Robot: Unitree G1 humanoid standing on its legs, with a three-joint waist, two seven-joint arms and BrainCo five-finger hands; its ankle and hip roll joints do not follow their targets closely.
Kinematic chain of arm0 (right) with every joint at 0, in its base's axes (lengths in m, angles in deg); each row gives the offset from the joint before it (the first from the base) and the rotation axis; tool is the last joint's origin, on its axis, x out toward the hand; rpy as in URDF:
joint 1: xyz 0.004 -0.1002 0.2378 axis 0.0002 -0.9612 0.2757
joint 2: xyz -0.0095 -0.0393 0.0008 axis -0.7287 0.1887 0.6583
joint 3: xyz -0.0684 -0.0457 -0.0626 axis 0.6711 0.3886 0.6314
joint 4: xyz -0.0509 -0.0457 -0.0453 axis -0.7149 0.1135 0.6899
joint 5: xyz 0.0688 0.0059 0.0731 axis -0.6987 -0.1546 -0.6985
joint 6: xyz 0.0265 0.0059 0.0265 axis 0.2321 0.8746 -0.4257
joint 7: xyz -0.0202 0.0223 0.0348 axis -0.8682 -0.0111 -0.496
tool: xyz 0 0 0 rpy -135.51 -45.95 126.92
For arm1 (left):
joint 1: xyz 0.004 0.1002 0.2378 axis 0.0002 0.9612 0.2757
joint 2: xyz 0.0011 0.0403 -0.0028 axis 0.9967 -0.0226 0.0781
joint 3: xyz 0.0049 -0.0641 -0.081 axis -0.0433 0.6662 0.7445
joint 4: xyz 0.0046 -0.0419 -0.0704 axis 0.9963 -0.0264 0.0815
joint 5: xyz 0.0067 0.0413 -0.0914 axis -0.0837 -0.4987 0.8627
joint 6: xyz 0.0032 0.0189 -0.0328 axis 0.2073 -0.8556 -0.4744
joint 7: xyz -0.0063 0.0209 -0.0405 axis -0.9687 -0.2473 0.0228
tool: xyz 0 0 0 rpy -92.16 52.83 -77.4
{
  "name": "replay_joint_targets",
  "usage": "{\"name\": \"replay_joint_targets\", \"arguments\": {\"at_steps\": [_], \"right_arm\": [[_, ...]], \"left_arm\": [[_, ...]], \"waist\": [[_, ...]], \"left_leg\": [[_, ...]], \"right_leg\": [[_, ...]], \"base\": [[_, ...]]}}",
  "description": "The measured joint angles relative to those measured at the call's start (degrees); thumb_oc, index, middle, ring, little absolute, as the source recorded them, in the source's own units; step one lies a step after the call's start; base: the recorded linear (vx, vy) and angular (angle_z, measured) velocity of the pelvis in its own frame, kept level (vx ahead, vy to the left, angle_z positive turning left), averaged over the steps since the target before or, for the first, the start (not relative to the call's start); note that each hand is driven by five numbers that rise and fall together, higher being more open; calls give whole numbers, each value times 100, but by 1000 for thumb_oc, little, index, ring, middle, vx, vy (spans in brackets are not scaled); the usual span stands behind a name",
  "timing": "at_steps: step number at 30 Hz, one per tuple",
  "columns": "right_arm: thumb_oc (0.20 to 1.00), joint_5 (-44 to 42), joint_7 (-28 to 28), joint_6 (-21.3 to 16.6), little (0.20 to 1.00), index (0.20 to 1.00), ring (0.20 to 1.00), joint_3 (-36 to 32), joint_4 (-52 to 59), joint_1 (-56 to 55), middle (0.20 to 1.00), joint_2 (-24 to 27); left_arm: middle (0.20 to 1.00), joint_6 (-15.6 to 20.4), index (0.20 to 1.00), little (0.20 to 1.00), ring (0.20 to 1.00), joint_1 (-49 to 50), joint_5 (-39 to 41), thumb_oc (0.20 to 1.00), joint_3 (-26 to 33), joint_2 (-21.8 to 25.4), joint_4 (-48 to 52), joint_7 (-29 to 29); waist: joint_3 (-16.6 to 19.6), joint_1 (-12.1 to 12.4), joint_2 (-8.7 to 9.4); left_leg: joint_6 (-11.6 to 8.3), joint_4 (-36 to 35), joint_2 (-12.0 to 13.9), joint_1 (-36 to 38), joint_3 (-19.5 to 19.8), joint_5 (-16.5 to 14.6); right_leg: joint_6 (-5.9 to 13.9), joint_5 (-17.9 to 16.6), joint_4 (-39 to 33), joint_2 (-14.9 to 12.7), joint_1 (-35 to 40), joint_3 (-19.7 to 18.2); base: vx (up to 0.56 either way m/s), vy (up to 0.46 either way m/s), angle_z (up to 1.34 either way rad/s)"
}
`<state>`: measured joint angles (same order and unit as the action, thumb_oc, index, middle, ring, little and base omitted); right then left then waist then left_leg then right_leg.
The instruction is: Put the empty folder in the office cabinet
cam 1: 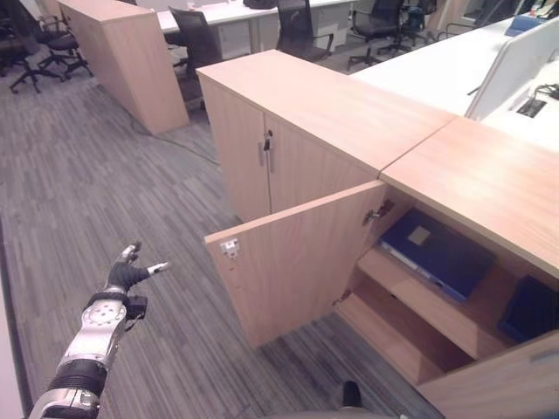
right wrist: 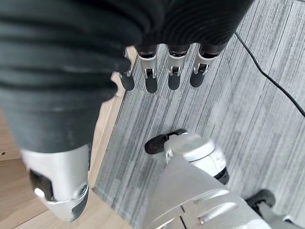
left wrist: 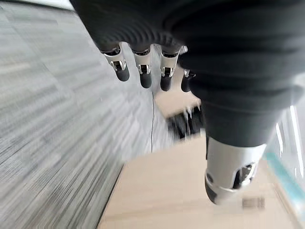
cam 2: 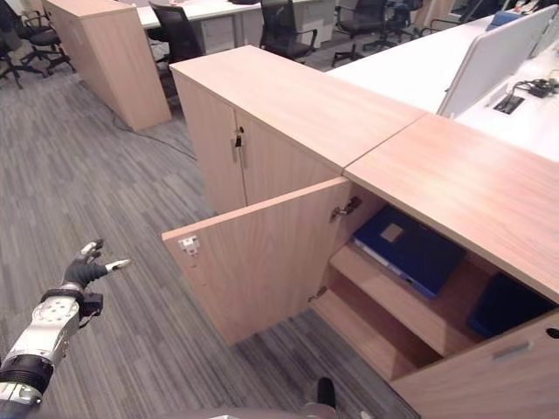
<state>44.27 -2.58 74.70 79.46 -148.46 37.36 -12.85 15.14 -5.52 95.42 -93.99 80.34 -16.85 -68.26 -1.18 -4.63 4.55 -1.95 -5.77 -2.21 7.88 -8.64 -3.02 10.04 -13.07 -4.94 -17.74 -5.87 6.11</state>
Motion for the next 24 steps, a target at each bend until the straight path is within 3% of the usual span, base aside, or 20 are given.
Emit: {"name": "replay_joint_targets", "arguments": {"at_steps": [4, 7, 13, 24], "right_arm": [[1000, 6, 31, 5, 1000, 1000, 1000, 90, -5, 25, 1000, -8], [1000, 30, 33, 4, 1000, 1000, 1000, 89, -16, 8, 1000, 6], [1000, 100, 45, 6, 1000, 1000, 1000, 91, -25, 40, 1000, 6], [1000, 99, 169, 79, 1000, 1000, 1000, 118, -186, 108, 1000, -3]], "left_arm": [[1000, -26, 1000, 1000, 1000, -301, 0, 1000, -162, 12, 73, 133], [1000, -33, 1000, 1000, 1000, -539, 0, 1000, -465, 16, 153, 192], [1000, -36, 1000, 1000, 1000, -912, 5, 1000, -768, 4, 161, 354], [1000, -42, 1000, 1000, 1000, -1185, 126, 1000, -1398, -13, 509, 778]], "waist": [[-36, 39, 0], [-42, 28, -6], [-62, -109, -5], [-57, -103, 5]], "left_leg": [[-21, 1, 122, 85, -95, 6], [-55, 4, 170, 141, -108, 18], [-57, 1, 184, 157, -125, -14], [-57, 2, 184, 173, -125, -15]], "right_leg": [[-5, 126, -3, 115, 25, 88], [-45, 29, -2, 180, 40, 105], [-53, 22, -2, 183, 87, 117], [-53, 22, -2, 183, 102, 125]], "base": [[25, 13, -13], [18, 0, -2], [3, -3, -1], [0, 0, 0]]}}
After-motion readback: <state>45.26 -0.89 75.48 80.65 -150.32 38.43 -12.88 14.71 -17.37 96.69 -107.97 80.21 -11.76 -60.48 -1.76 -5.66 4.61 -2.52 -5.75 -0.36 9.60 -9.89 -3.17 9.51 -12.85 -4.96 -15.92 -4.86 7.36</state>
